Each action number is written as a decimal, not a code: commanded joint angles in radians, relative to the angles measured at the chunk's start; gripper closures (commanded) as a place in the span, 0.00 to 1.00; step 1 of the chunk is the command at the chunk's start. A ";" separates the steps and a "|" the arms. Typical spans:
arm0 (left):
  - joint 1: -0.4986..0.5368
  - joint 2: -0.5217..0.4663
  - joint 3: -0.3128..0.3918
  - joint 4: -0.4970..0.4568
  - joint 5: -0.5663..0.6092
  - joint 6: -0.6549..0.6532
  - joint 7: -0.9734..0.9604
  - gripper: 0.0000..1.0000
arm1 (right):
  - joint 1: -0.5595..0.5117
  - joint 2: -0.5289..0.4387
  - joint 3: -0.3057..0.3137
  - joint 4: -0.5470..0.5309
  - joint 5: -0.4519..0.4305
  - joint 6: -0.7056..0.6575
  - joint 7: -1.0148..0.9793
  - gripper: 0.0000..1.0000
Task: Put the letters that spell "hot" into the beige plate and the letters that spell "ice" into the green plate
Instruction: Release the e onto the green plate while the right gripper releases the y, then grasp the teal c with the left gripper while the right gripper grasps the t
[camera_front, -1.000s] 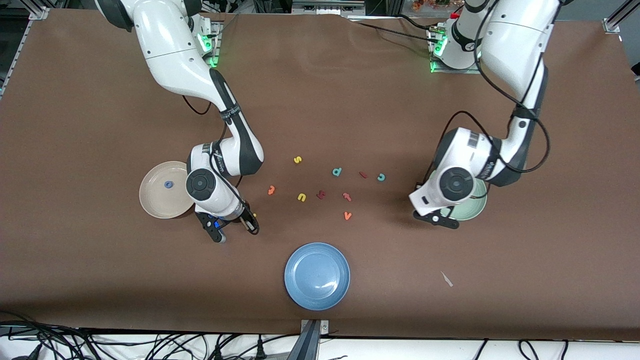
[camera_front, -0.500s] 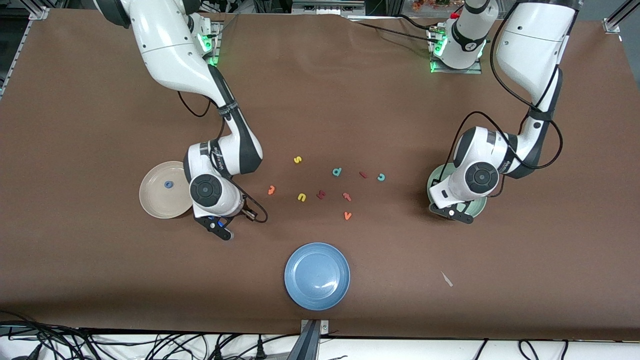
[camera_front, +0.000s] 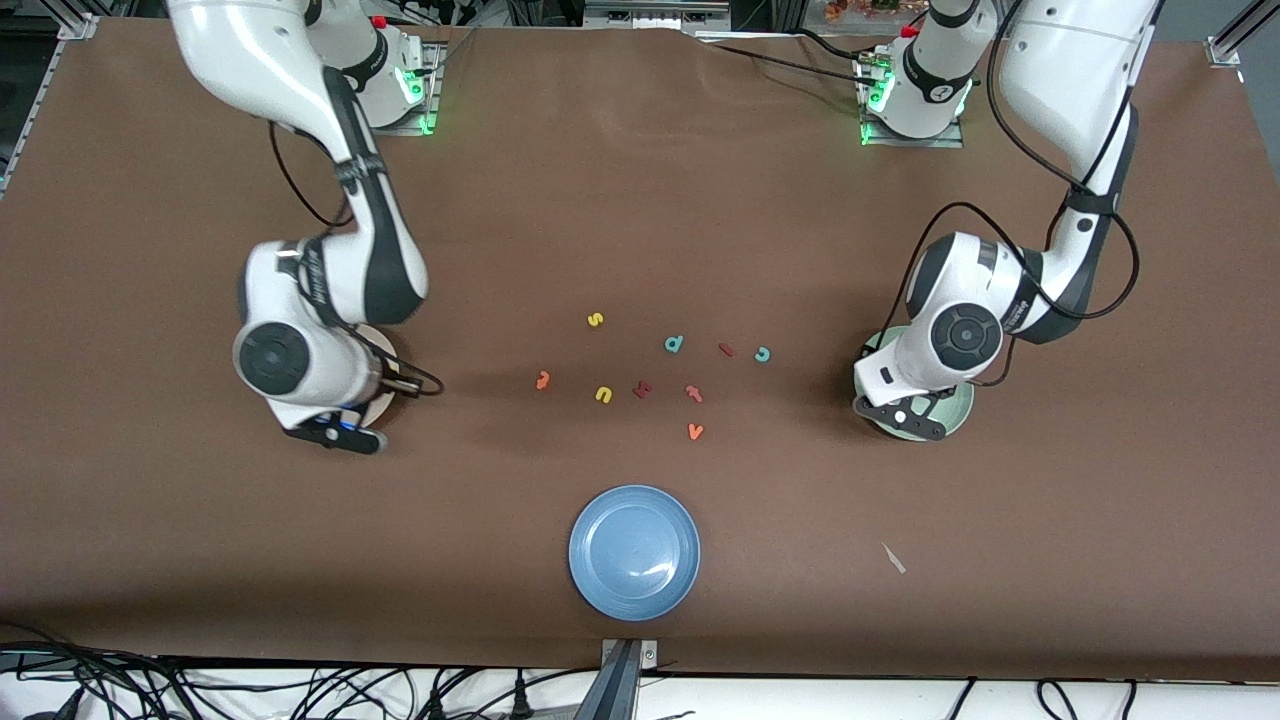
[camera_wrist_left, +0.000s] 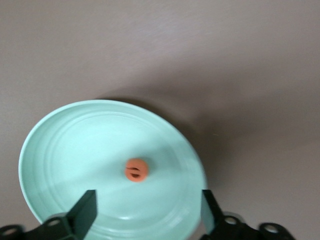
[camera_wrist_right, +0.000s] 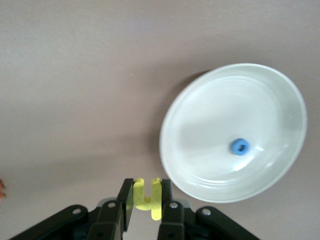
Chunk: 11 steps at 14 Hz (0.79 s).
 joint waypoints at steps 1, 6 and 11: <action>-0.007 -0.030 -0.074 -0.004 0.009 -0.027 -0.109 0.01 | 0.009 -0.183 -0.020 -0.307 -0.020 0.199 -0.130 1.00; -0.020 0.013 -0.181 0.042 -0.011 -0.020 -0.507 0.05 | 0.007 -0.177 -0.049 -0.533 -0.012 0.606 -0.326 1.00; -0.086 0.096 -0.181 0.089 -0.033 -0.018 -0.837 0.11 | 0.015 -0.170 -0.040 -0.457 0.086 0.489 -0.232 0.00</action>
